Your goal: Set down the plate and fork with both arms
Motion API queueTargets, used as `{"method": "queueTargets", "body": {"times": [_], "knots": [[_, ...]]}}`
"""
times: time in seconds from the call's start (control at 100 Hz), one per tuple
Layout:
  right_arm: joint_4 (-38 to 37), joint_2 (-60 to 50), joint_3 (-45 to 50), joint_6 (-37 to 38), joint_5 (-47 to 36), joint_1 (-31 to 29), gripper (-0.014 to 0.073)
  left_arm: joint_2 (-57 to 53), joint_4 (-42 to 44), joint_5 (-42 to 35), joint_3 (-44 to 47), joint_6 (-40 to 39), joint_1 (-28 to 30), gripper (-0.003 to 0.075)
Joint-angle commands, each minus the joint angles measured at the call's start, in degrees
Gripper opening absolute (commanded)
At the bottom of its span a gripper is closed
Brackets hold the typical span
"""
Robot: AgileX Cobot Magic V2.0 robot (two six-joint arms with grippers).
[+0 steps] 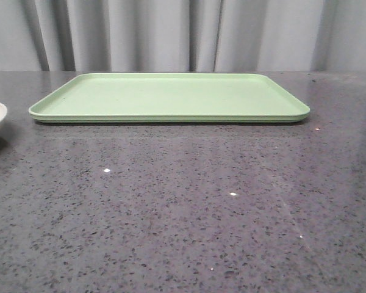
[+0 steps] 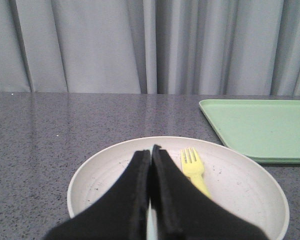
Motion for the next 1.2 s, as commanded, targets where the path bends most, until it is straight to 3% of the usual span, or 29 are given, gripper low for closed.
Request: {"method": "queueTargets", "body": {"times": [0.0, 1.19], "knots": [[-0.3, -1.4, -0.4, -0.6, -4.5, -0.3, -0.0017, -1.8, -0.3, -5.1, 0.8, -0.6, 0.2, -0.0020], [-0.3, -1.4, -1.1, -0.6, -5.3, -0.3, -0.0017, -1.8, -0.3, -3.0, -0.9, -0.6, 0.2, -0.0021]]}}
